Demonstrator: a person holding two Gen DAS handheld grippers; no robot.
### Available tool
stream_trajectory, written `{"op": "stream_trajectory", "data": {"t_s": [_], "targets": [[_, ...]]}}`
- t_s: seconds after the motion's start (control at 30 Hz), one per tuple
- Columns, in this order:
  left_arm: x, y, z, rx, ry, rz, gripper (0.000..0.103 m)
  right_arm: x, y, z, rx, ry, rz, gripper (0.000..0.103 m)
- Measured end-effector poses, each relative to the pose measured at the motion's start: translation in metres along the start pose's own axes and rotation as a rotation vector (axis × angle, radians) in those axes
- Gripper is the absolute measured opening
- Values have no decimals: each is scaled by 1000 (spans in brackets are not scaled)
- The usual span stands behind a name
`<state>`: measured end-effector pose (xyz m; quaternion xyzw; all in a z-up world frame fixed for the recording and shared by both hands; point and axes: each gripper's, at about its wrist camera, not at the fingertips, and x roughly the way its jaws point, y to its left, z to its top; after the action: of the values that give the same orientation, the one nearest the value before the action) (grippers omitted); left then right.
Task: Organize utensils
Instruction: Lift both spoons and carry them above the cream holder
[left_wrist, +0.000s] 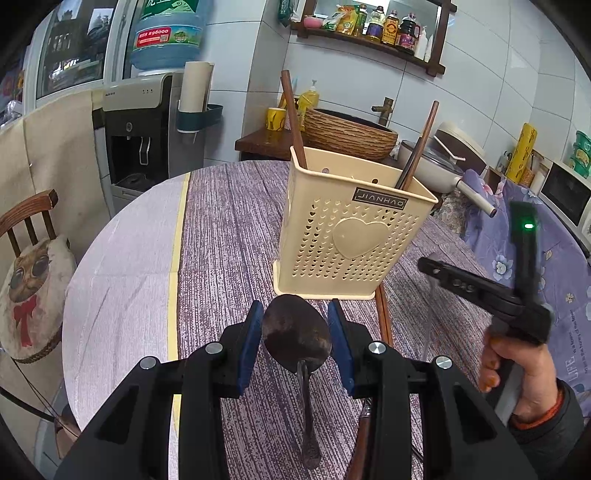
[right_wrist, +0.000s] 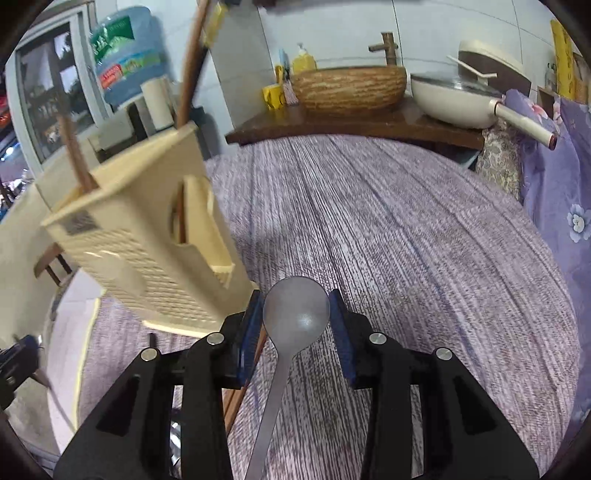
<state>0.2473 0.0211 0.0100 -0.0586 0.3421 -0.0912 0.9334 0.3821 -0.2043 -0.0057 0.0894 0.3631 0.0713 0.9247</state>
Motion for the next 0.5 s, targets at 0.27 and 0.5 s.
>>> {"op": "stream_trajectory", "data": {"t_s": [0.27,0.5], "targets": [[-4,-3,1,-1,-14,7,36,-55,0,-3,-47,-41,54,37],[-5,-5,2,7,-20,12,36,-72,6,-8,-71,-57,74,37]]}}
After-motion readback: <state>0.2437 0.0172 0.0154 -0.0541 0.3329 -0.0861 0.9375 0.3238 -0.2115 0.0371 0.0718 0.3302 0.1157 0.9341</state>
